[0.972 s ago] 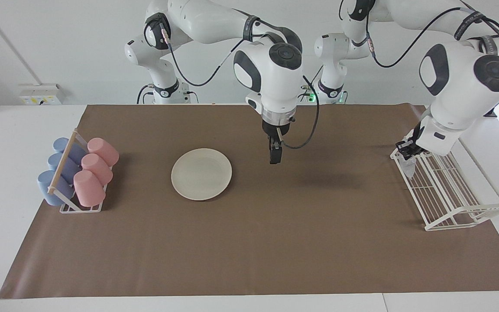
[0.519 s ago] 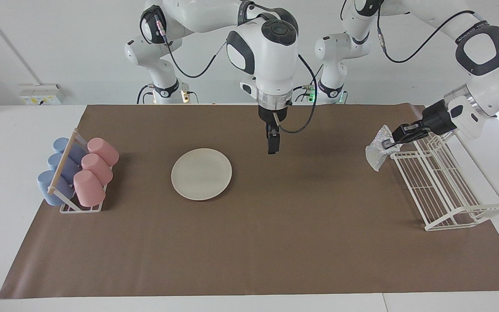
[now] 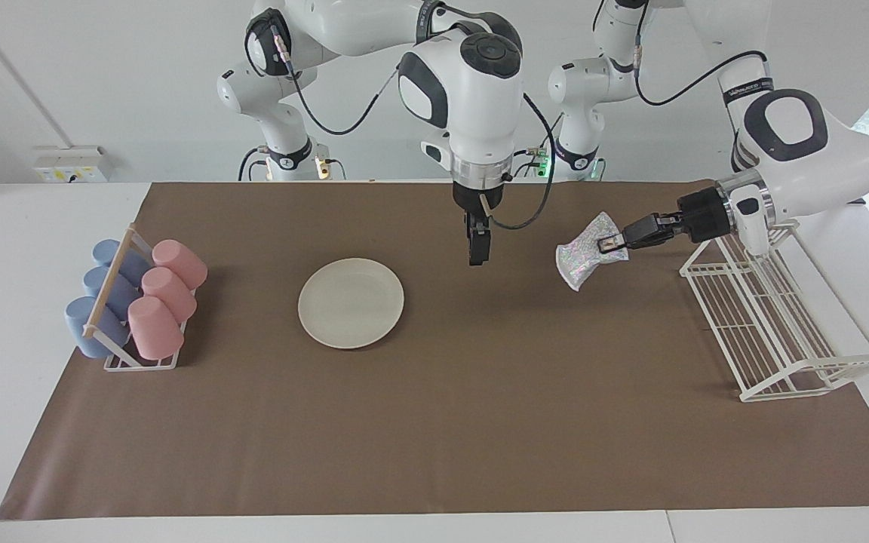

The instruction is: Wipe plate with sponge

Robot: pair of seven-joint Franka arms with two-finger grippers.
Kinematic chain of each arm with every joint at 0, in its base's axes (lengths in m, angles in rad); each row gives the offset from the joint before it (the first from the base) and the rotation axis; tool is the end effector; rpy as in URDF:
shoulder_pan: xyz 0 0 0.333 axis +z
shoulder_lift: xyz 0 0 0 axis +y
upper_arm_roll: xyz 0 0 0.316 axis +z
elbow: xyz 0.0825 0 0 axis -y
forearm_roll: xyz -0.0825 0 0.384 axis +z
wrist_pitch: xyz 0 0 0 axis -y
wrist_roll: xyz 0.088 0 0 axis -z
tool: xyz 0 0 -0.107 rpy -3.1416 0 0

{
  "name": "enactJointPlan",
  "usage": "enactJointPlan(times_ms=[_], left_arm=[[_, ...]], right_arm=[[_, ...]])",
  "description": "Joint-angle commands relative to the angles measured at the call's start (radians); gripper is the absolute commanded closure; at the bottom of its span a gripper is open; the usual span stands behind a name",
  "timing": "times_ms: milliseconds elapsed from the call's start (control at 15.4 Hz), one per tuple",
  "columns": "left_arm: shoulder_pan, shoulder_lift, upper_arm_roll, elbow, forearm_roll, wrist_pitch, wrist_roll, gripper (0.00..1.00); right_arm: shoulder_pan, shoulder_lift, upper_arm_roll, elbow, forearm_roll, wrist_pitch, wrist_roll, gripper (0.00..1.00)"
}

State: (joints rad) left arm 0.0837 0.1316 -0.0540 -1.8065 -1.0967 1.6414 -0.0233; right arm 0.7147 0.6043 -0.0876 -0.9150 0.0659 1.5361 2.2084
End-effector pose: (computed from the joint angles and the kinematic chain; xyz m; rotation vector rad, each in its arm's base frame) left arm 0.5861 -0.0706 0.4982 2.0180 0.3252 -0.3000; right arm 0.5626 0.4433 0.5437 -2.2159 2.1976 0.0207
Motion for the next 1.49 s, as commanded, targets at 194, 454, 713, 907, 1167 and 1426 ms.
enactJointPlan(times_ms=[194, 454, 713, 907, 1167, 1426], left_arm=[[-0.066, -0.046, 0.003, -0.203, -0.231, 0.046, 0.187, 1.0], [-0.113, -0.007, 0.003, -0.223, -0.265, 0.032, 0.333, 1.0], [-0.116, 0.008, 0.003, -0.235, -0.325, -0.012, 0.368, 1.0], [-0.108, 0.01, 0.003, -0.24, -0.347, -0.022, 0.37, 1.0], [-0.09, 0.008, 0.003, -0.243, -0.357, -0.043, 0.368, 1.0], [-0.094, 0.008, 0.003, -0.243, -0.379, -0.045, 0.368, 1.0]], right_arm=[[0.008, -0.005, 0.003, -0.002, -0.002, -0.004, -0.013, 0.0], [0.028, -0.005, 0.003, -0.002, -0.001, -0.001, -0.01, 0.0], [0.035, -0.005, 0.002, -0.004, 0.003, 0.025, -0.012, 0.0], [0.034, -0.012, 0.0, -0.024, 0.006, 0.05, -0.012, 0.0], [0.037, -0.015, 0.002, -0.027, 0.006, 0.056, -0.01, 0.0], [0.037, -0.015, 0.002, -0.027, 0.006, 0.074, -0.01, 0.0]])
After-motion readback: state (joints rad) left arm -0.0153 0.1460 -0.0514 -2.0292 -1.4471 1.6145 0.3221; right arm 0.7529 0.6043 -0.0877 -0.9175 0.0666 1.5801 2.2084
